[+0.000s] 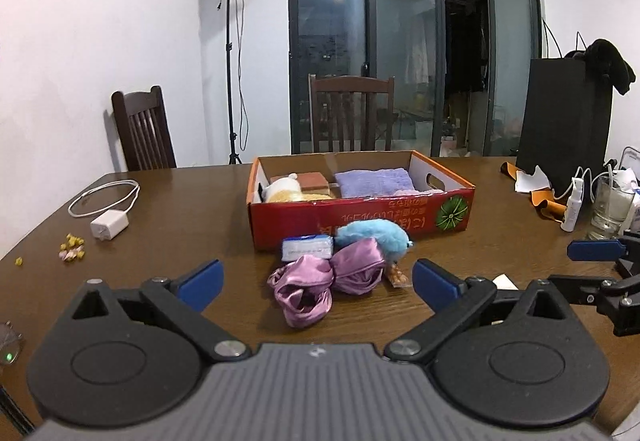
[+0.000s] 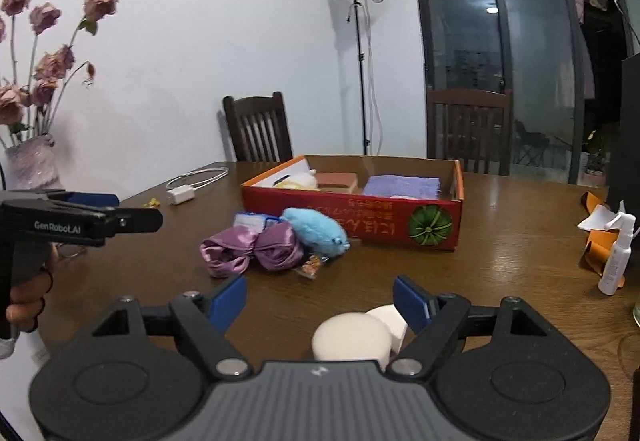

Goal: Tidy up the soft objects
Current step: 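Withdraw both grippers from the box toward the pink satin bow, then close both grippers on the pink satin bow and lift it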

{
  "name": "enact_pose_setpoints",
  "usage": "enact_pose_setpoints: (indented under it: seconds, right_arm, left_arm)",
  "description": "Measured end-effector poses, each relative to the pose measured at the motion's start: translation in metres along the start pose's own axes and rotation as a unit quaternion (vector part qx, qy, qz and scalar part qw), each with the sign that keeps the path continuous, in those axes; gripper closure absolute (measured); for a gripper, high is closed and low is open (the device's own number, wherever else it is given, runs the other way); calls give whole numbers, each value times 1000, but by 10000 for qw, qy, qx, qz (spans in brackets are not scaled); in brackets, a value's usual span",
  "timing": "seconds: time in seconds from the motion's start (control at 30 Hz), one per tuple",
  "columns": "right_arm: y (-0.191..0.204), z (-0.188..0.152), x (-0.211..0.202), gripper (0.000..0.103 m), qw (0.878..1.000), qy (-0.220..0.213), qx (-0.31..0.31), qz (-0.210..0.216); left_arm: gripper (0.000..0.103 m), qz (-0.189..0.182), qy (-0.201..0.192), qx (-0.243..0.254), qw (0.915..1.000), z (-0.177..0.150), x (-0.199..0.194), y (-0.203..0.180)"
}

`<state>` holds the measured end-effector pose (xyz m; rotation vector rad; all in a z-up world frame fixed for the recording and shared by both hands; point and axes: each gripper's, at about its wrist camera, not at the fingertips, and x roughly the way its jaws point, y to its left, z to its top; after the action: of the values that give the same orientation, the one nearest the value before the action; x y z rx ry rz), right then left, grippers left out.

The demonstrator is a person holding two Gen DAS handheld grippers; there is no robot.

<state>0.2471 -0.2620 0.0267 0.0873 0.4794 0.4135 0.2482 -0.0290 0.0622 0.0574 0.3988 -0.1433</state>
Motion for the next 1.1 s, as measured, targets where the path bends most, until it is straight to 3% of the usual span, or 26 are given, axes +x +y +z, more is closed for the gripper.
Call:
enact_pose_setpoints:
  seconds: [0.17, 0.23, 0.4, 0.53, 0.67, 0.7, 0.8, 0.9, 1.03, 1.07, 1.1]
  right_arm:
    - [-5, 4, 18, 24, 9993, 29, 326, 161]
    - [-6, 7, 35, 27, 9986, 133, 462, 213]
    - [-1, 19, 88, 43, 9962, 408, 688, 339]
    - [9, 36, 138, 47, 9939, 517, 878, 421]
    - [18, 41, 184, 57, 9896, 770, 1136, 434]
    - [20, 40, 192, 60, 9894, 819, 1137, 381]
    - [26, 35, 204, 79, 9886, 884, 1161, 364]
    - [32, 32, 196, 85, 9892, 946, 1033, 425]
    - [45, 20, 152, 87, 9928, 941, 552, 497]
    - [48, 13, 138, 88, 9931, 968, 428, 495]
    - [51, 6, 126, 88, 9931, 1007, 324, 502]
  left_arm:
    - [1, -111, 19, -116, 9999, -2, 27, 6]
    - [7, -125, 91, -235, 9996, -6, 42, 14]
    - [33, -282, 335, -619, 9971, -13, 82, 40]
    - [43, -511, 527, -982, 9925, -18, 109, 59]
    - [70, -691, 841, -1206, 9867, -24, 130, 68]
    - [78, -843, 856, -1244, 9849, -26, 130, 69]
    - [85, -1020, 849, -1259, 9831, -29, 124, 69]
    - [86, -1116, 909, -1244, 9817, -35, 111, 67]
    - [86, -1466, 1038, -1155, 9769, -49, 77, 57]
    - [83, -1582, 1065, -1108, 9754, -52, 67, 54]
    - [74, -1732, 1070, -1092, 9729, -55, 56, 52]
